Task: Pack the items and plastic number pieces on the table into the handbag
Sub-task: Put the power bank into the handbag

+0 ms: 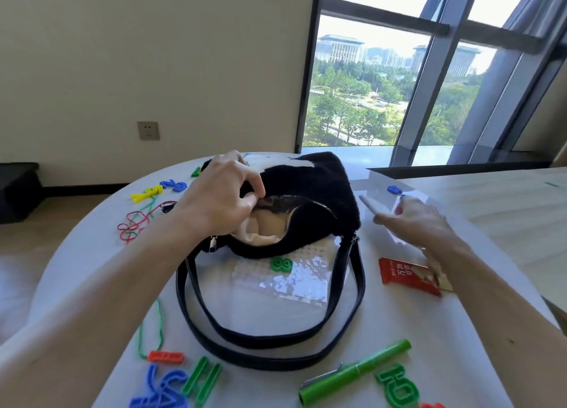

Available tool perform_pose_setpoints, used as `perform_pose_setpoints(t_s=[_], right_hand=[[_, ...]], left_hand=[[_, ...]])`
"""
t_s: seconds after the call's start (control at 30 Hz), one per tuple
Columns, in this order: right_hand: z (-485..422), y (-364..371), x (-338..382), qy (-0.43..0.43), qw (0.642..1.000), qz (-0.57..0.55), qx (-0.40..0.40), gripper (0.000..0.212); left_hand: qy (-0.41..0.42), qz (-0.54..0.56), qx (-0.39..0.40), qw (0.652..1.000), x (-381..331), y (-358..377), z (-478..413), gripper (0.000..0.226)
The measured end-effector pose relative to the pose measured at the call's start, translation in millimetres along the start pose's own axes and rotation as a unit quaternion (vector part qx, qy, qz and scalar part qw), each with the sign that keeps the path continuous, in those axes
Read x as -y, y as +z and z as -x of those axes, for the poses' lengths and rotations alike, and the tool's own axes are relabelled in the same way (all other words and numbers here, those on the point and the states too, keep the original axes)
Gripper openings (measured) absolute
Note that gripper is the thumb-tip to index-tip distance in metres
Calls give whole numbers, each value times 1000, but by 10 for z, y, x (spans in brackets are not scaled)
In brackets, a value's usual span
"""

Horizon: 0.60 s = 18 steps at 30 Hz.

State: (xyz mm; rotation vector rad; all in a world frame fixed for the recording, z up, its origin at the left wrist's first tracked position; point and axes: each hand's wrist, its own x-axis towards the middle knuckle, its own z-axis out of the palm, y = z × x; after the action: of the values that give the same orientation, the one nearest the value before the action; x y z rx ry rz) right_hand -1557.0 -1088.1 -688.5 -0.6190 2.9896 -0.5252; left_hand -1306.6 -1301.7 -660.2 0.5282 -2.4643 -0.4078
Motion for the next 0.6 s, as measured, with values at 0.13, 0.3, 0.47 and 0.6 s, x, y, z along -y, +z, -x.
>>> perform_pose_setpoints(t_s=[0.13, 0.3, 0.47, 0.6], right_hand=[[240, -462, 35, 12, 943, -330, 50, 37], [538, -734, 256, -30, 815, -576, 57, 18], [825, -536, 700, -137, 743, -654, 32, 10], [926, -212, 1037, -272, 740, -616, -2, 18]], left_hand=[[7, -41, 9, 999, 107, 19, 48, 17], [-22, -167, 71, 983, 201, 80, 69, 23], [-28, -231, 93, 968, 264, 199, 79, 43], [-23, -108, 48, 993, 285, 153, 48, 57]])
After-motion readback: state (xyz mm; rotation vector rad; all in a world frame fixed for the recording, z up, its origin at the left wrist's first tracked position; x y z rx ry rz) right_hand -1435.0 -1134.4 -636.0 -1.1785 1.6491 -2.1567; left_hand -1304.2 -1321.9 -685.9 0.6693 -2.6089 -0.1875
